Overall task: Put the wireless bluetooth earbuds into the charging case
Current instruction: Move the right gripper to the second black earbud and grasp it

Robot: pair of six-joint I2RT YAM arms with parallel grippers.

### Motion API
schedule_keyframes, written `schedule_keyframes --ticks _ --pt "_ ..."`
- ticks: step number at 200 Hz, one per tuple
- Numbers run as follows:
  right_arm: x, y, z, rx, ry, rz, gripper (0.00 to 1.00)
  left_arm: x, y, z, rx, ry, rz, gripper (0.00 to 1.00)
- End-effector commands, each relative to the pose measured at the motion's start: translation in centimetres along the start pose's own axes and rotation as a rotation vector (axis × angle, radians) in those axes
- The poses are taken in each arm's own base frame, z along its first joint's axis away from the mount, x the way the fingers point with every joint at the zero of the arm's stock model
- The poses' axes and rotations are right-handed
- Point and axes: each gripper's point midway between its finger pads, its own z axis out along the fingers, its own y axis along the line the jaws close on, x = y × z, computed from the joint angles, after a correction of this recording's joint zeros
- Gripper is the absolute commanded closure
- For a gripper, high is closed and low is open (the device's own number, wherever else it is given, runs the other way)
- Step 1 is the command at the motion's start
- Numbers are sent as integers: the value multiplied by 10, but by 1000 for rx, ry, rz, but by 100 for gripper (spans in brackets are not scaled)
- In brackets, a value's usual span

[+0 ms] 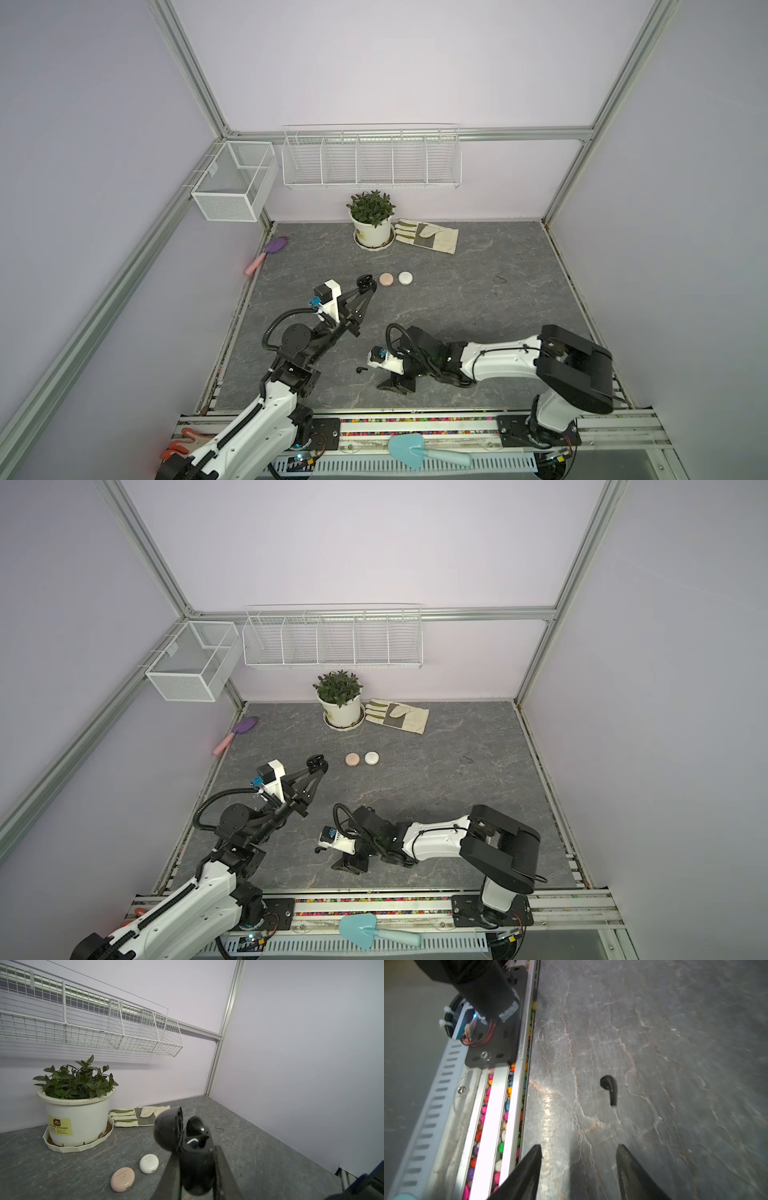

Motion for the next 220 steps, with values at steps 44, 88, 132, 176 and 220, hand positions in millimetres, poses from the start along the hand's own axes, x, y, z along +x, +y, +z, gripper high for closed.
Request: schedule_keyframes --ticks 44,88,132,176,220 --pt "-30 -7 22 -38 -106 -254 40 -20 3 1 -26 -39 28 100" --pt "-36 -18 39 -41 -79 -280 44 -21 3 1 -19 -51 20 100" --pt "-26 -24 53 -40 -33 -293 50 -19 6 -1 -33 -46 20 100" --pt "-19 -32 61 -15 -2 -296 55 -19 6 -2 -30 -49 17 100" --pt "-16 -40 65 5 13 -282 59 -16 7 -2 -29 -47 11 100"
